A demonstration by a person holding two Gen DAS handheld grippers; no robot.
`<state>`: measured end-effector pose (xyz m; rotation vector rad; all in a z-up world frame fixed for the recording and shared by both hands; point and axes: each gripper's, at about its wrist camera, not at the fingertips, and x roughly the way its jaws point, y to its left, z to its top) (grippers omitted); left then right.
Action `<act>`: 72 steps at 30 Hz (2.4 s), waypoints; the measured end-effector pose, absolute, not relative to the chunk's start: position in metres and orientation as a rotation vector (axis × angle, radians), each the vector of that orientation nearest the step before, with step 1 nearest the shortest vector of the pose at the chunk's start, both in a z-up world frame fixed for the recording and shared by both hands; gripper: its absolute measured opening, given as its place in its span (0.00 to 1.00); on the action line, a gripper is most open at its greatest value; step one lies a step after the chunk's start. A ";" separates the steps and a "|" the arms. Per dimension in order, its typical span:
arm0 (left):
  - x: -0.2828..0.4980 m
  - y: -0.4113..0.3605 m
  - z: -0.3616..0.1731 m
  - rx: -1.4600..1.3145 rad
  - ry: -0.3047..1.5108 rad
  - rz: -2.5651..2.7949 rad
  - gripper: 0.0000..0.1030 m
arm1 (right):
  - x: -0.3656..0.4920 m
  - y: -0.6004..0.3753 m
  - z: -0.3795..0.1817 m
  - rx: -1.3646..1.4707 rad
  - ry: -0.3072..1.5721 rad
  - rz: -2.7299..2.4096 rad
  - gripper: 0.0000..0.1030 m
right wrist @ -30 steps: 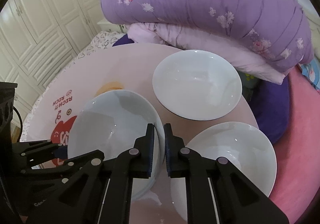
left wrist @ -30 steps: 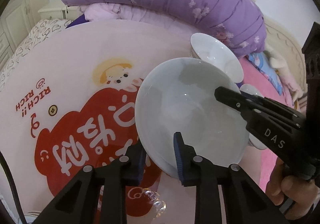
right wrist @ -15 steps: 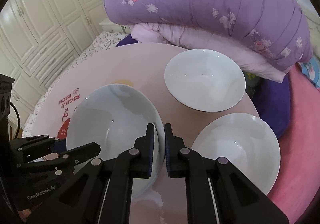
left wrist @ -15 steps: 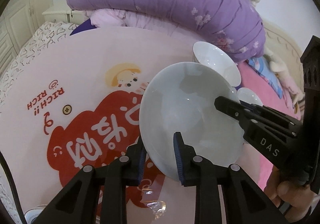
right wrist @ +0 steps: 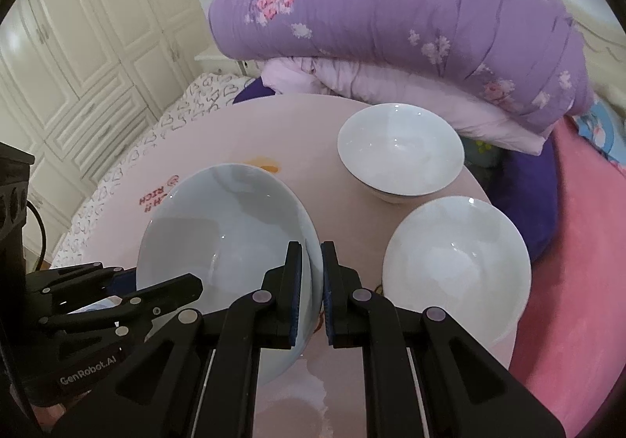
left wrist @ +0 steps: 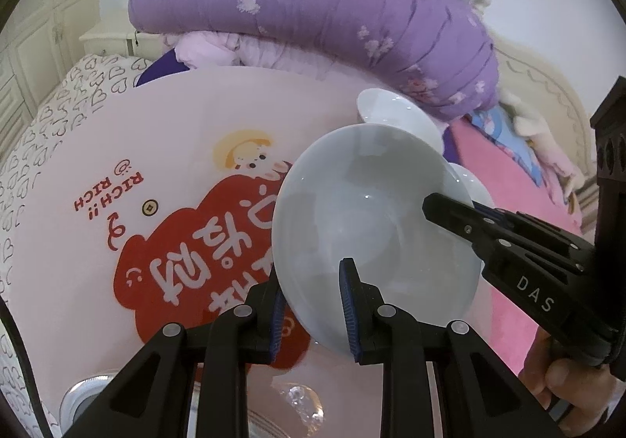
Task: Organize plates and bowls
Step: 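Lift the white bowl with both grippers and carry it toward the plate stack, then lower the bowl onto the table beside the plates and open both grippers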
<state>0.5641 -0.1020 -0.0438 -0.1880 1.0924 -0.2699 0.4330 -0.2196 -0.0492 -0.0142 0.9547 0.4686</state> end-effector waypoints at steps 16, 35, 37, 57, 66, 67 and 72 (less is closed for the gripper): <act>0.498 -0.113 -0.004 -0.114 1.055 -0.383 0.21 | 0.359 -0.253 -0.017 0.047 0.890 0.378 0.09; 0.460 -0.163 -0.045 -0.011 1.175 -0.444 0.21 | 0.308 -0.287 -0.066 0.130 0.995 0.299 0.09; 0.459 -0.165 -0.050 -0.010 1.183 -0.441 0.21 | 0.307 -0.287 -0.070 0.132 1.003 0.298 0.09; 0.464 -0.169 -0.074 -0.012 1.219 -0.423 0.20 | 0.316 -0.286 -0.092 0.151 1.060 0.303 0.09; 0.466 -0.169 -0.073 -0.020 1.218 -0.432 0.21 | 0.319 -0.291 -0.097 0.172 1.073 0.307 0.12; 0.466 -0.169 -0.073 -0.021 1.219 -0.432 0.21 | 0.319 -0.291 -0.097 0.171 1.072 0.306 0.12; 0.464 -0.170 -0.070 -0.010 1.198 -0.437 0.42 | 0.320 -0.293 -0.094 0.181 1.052 0.302 0.16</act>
